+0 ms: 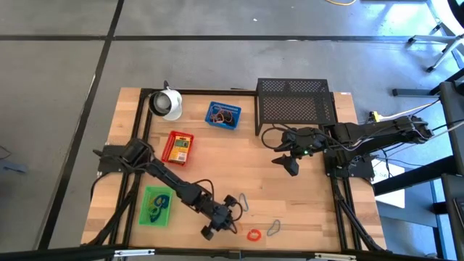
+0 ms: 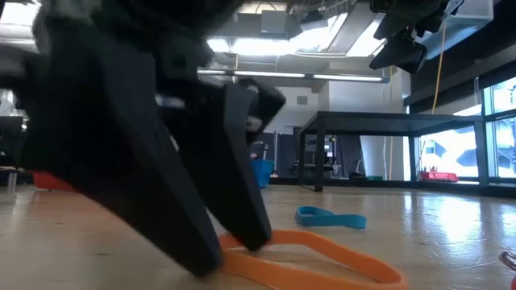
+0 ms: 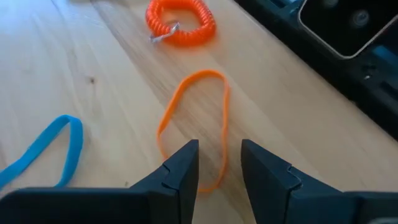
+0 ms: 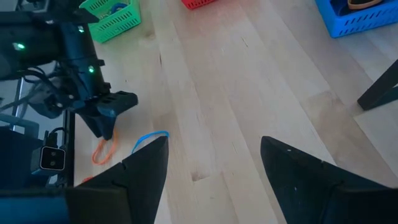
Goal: Pick & Place Office Desk Supplies
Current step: Put the orange rubber band into the blue bin
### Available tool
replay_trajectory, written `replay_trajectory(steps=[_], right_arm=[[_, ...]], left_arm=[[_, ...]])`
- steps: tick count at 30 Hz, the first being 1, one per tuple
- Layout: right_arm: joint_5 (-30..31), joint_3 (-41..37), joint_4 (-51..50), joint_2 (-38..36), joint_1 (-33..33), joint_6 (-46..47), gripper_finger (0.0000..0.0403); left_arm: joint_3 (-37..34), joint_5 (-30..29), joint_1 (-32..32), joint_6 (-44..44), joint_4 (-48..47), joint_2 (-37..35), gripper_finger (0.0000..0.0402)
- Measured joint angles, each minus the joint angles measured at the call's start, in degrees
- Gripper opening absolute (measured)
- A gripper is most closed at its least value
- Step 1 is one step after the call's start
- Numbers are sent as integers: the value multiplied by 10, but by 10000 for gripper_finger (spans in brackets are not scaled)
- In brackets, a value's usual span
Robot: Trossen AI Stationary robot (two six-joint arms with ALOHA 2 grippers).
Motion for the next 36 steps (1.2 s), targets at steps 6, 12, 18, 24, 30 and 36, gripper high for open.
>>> replay_trajectory(steps=[6,12,18,24,30,36], right_arm=[[0,0,1,0,0,0,259],[0,0,1,0,0,0,259],[0,0,1,0,0,0,259],[0,0,1,0,0,0,258],[0,0,2,0,0,0,258],[0,0,3,0,0,0,258]], left_arm=[[2,5,3,20,-6,5,113],[3,-13,3,42,-31,5,87],[3,24,6,14,-57,4,21],[1,23,7,-40,-55,-1,3],[-5,-1,26,-111,-69,-33,2],[-3,16,47,-163,-64,-104,2]])
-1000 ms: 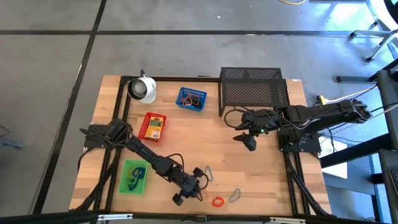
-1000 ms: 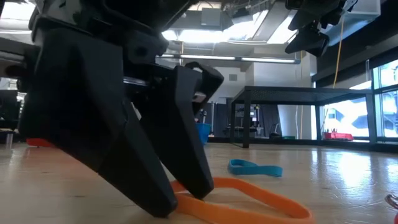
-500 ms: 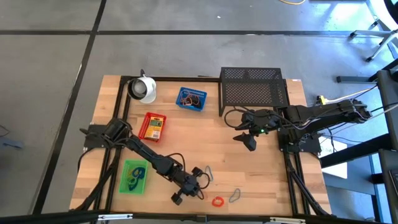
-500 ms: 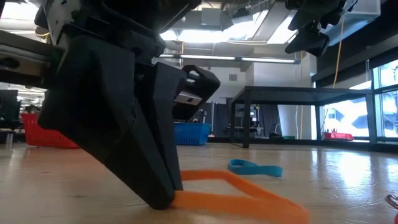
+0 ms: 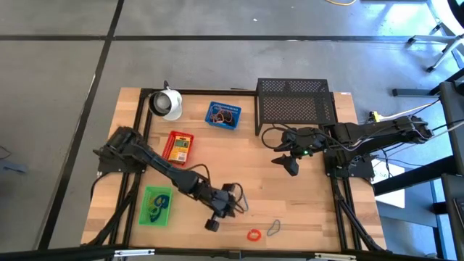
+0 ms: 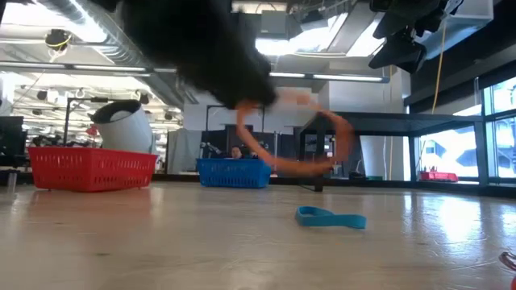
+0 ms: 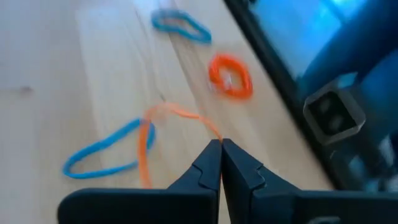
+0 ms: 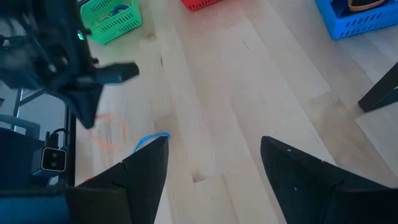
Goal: Pick & Place Office Desk Supplies
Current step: Put the orange rubber band into the blue bin
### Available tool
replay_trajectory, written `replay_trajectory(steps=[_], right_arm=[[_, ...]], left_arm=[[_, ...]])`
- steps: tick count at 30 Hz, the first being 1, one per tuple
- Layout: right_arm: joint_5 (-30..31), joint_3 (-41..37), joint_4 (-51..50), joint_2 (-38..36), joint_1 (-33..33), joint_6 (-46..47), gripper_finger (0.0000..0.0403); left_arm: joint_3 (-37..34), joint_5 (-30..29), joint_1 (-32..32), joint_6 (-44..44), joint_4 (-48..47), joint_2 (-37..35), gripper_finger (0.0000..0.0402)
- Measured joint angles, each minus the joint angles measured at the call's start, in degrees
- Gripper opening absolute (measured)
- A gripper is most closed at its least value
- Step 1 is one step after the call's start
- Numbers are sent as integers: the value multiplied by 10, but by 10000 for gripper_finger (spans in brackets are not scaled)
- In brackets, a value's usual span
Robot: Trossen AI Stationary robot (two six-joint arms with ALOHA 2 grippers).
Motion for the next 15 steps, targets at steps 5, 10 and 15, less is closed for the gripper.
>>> replay_trajectory(steps=[5,10,15], right_arm=[[-2,0,0,0,0,0,258],[-2,0,2,0,0,0,258],[-1,0,26,0,0,0,258]], left_arm=[[1,-45,9,-25,11,-82,2],[1,-151,4,-24,15,-165,2],[2,-279,-2,-23,19,-226,2]])
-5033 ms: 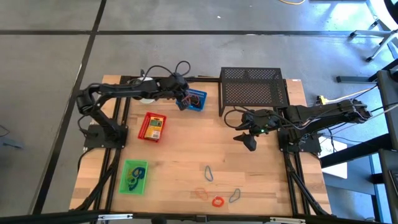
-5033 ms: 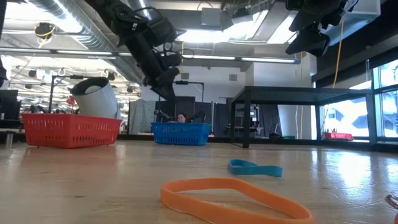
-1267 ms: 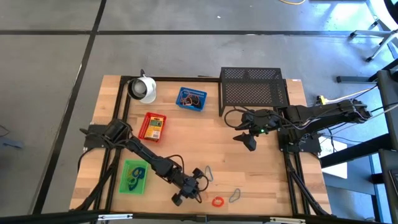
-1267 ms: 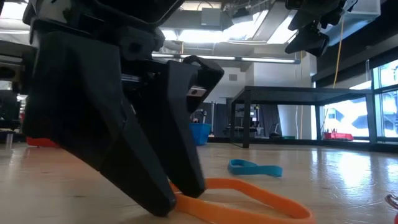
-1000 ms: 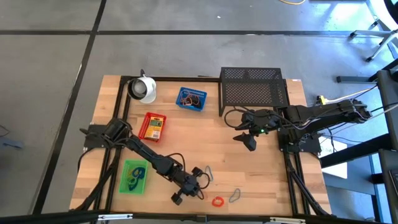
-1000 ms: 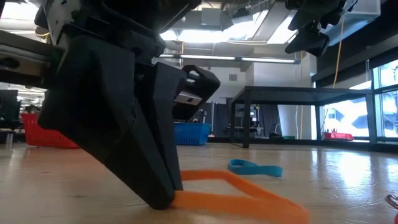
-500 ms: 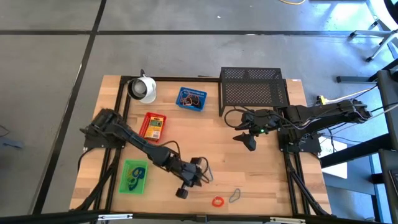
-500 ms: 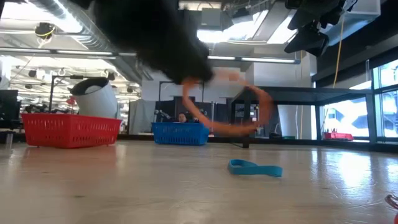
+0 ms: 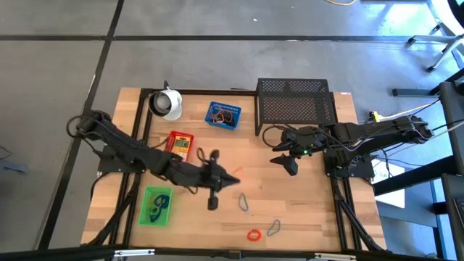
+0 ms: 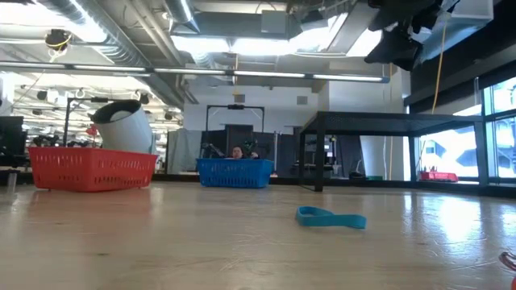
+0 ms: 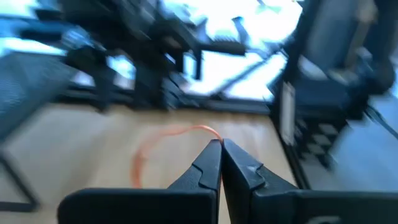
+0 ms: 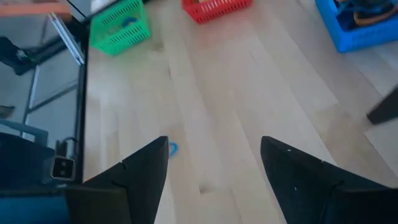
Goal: Pick & Place Office Desk Supplies
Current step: Put the orange rubber band into the blue bin
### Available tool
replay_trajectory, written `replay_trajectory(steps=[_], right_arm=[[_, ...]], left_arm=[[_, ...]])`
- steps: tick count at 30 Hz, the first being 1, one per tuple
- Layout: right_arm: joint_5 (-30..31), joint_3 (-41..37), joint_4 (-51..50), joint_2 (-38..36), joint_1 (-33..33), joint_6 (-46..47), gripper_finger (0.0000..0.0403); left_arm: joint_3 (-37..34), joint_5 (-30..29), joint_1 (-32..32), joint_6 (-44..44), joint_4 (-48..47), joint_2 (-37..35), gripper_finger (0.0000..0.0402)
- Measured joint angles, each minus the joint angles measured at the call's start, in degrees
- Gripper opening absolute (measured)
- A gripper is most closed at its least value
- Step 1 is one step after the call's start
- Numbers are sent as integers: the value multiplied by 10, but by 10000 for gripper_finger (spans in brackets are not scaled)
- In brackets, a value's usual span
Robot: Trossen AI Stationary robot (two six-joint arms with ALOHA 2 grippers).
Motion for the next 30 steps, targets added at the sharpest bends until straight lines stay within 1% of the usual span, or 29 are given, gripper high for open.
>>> replay_trajectory(steps=[3,8,11,14,19,22,25,27,30], right_arm=[[0,0,21,0,0,0,258],[2,0,82,0,0,-10,258],[9,0,134,0,0,-41,258],[32,0,188,0,0,-76,258],[89,0,251,0,0,-92,258],[149,0,257,0,0,-91,258],[194,0,257,0,0,-91,259],[201,0,257,0,0,-92,259],[196,0,257,0,0,-92,259]], left_arm=[[0,-74,-1,0,22,-23,2],[0,-159,5,0,72,-41,3],[0,-177,14,0,114,-42,3],[0,-190,29,-2,145,-42,3],[1,-226,69,-29,123,-42,3],[1,-210,106,-37,93,-42,3],[1,-153,155,-70,54,-42,3],[0,-110,192,-87,28,-43,3],[1,-50,244,-92,-4,-42,3]])
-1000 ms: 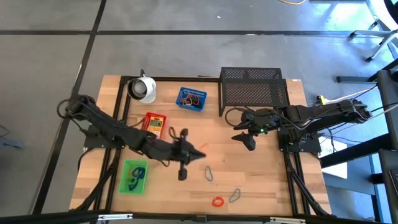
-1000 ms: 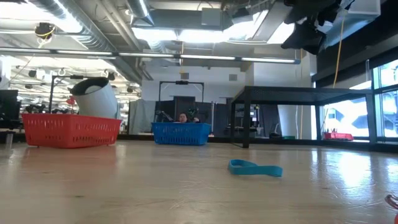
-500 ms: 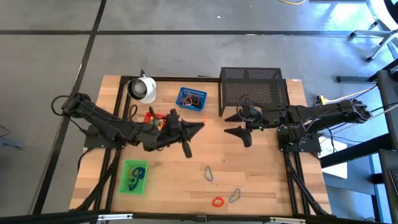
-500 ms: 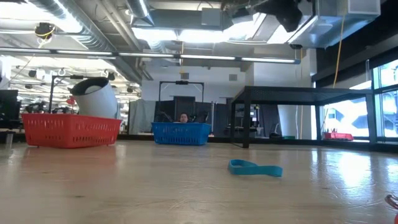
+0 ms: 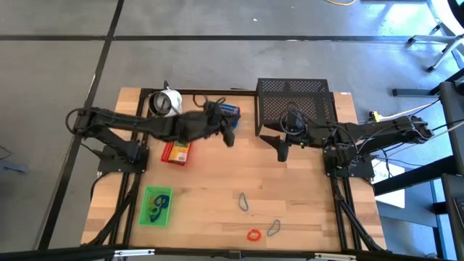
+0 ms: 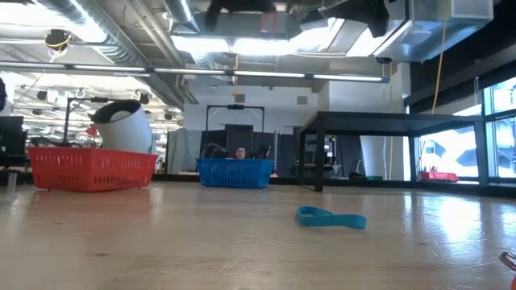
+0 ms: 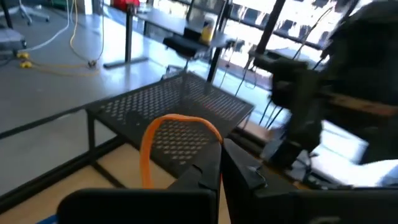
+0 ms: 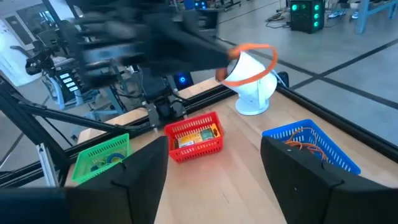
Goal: Pick & Place Office Desk Supplies
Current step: Put the orange rubber band into the blue bin
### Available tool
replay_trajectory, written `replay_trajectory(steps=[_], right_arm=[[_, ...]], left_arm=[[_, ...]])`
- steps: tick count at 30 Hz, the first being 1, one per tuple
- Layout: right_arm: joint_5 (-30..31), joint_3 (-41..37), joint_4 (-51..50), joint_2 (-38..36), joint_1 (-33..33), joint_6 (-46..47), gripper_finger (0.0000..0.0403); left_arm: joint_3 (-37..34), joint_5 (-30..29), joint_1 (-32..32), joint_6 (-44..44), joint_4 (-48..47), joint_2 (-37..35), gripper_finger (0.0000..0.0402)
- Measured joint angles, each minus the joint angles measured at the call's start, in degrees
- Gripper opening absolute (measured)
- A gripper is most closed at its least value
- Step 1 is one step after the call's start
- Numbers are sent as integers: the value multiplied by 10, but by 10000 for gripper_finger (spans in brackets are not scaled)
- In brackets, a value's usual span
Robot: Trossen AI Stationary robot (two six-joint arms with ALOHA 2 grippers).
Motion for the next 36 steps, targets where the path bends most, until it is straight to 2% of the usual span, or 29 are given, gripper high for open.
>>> replay_trajectory(steps=[6,10,21,31,36], right_arm=[[0,0,0,0,0,0,259],[0,0,0,0,0,0,259],[0,0,0,0,0,-1,259],[0,0,-1,0,0,-2,259],[-2,0,-1,0,0,-2,259]], left_arm=[[0,97,95,0,-48,0,3],[0,133,146,-1,-94,0,3],[0,140,206,1,-263,26,3],[0,140,208,22,-247,142,3],[0,140,208,31,-209,191,3]])
